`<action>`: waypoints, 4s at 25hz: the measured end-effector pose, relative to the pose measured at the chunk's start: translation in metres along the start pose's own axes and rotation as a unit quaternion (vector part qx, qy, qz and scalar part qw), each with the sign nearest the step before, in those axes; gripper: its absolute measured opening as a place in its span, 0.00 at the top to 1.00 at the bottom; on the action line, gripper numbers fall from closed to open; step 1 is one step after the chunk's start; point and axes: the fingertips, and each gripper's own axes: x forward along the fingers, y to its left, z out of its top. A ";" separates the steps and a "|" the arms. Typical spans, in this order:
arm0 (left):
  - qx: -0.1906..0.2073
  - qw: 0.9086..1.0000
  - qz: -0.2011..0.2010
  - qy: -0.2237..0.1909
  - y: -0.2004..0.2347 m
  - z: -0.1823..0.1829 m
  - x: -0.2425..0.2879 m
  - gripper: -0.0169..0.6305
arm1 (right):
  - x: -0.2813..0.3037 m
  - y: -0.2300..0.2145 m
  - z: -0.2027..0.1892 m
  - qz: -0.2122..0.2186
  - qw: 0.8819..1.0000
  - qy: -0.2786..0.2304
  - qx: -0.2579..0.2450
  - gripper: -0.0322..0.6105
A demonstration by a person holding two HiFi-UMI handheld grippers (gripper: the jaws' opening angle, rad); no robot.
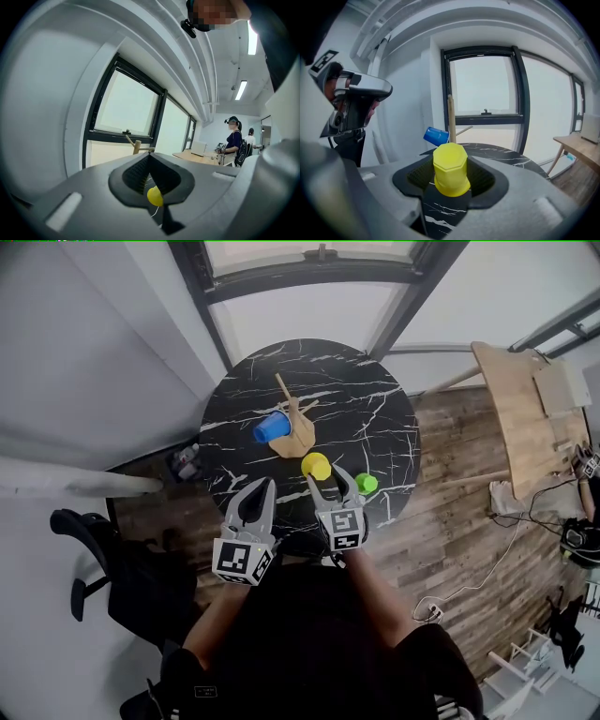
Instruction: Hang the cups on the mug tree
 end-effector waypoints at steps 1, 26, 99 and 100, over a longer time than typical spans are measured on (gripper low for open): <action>-0.001 1.000 0.000 0.002 0.002 -0.001 0.001 0.98 | 0.004 -0.001 0.000 -0.001 1.000 0.000 0.001 0.61; -0.006 1.000 0.010 0.022 0.048 -0.005 0.009 0.98 | 0.064 -0.006 -0.013 -0.012 0.999 0.033 0.014 0.61; -0.002 0.999 -0.035 0.008 -0.041 -0.020 -0.005 0.98 | -0.050 -0.031 -0.002 -0.040 0.996 -0.059 0.043 0.94; 0.000 0.999 -0.039 0.008 -0.047 -0.020 -0.006 0.98 | -0.058 -0.033 -0.002 -0.045 0.996 -0.063 0.044 0.95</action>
